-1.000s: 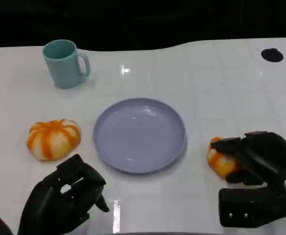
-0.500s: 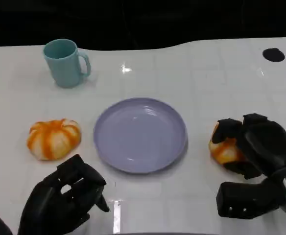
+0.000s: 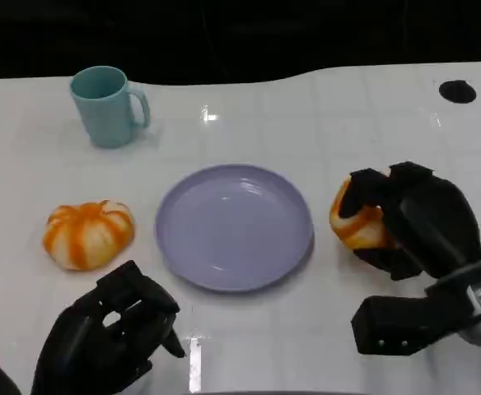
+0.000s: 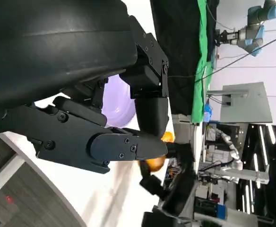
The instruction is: Grasp the bread from the table and place it into the plate.
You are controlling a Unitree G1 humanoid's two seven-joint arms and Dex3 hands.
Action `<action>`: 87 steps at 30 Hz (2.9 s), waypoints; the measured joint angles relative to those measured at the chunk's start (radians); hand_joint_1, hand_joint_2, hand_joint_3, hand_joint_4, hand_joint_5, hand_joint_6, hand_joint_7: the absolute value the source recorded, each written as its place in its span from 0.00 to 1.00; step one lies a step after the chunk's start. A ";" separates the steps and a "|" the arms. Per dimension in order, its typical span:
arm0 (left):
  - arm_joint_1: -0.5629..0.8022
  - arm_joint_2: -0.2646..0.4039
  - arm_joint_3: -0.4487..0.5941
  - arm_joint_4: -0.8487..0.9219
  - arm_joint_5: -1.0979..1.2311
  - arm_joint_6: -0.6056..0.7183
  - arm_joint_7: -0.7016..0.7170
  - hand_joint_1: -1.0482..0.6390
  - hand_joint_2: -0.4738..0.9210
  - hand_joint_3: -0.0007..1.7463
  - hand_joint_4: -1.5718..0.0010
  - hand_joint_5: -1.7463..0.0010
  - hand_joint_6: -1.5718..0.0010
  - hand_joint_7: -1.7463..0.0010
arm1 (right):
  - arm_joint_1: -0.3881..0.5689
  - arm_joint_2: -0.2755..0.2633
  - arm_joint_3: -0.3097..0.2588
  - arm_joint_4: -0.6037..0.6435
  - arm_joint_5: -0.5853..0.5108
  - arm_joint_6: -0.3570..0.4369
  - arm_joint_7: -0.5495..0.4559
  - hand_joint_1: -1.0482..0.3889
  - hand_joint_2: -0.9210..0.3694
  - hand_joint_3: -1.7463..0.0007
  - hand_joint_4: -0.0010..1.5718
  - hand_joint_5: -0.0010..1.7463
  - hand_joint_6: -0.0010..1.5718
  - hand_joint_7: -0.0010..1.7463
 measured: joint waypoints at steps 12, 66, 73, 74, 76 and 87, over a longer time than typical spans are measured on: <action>0.003 -0.003 -0.013 0.000 0.003 0.000 0.000 0.31 1.00 0.21 0.61 0.00 0.67 0.13 | -0.087 0.126 0.000 -0.027 0.063 -0.027 0.144 0.58 0.53 0.16 0.63 1.00 0.50 0.95; 0.012 -0.008 -0.033 -0.021 0.019 -0.001 0.000 0.31 1.00 0.21 0.61 0.00 0.65 0.15 | -0.044 0.119 -0.031 -0.246 0.265 -0.012 0.730 0.29 0.00 0.89 0.09 0.40 0.27 0.03; 0.009 -0.008 -0.030 -0.018 0.019 -0.003 0.000 0.31 1.00 0.21 0.61 0.00 0.65 0.15 | 0.101 0.061 -0.095 -0.378 0.305 -0.080 0.721 0.40 0.01 0.97 0.27 0.65 0.44 0.15; 0.009 -0.007 -0.029 -0.017 0.019 -0.003 0.000 0.31 1.00 0.21 0.61 0.00 0.65 0.15 | 0.126 0.059 -0.107 -0.390 0.318 -0.095 0.708 0.42 0.01 0.97 0.30 0.71 0.42 0.26; 0.009 -0.007 -0.029 -0.015 0.019 -0.003 0.000 0.31 1.00 0.21 0.62 0.00 0.66 0.15 | 0.176 0.058 -0.132 -0.409 0.342 -0.133 0.684 0.48 0.01 0.97 0.35 0.77 0.36 0.51; 0.008 -0.003 -0.028 -0.012 0.011 0.000 0.000 0.30 1.00 0.20 0.62 0.00 0.66 0.16 | 0.287 0.055 -0.186 -0.413 0.381 -0.249 0.633 0.66 0.42 0.32 0.48 0.94 0.52 0.71</action>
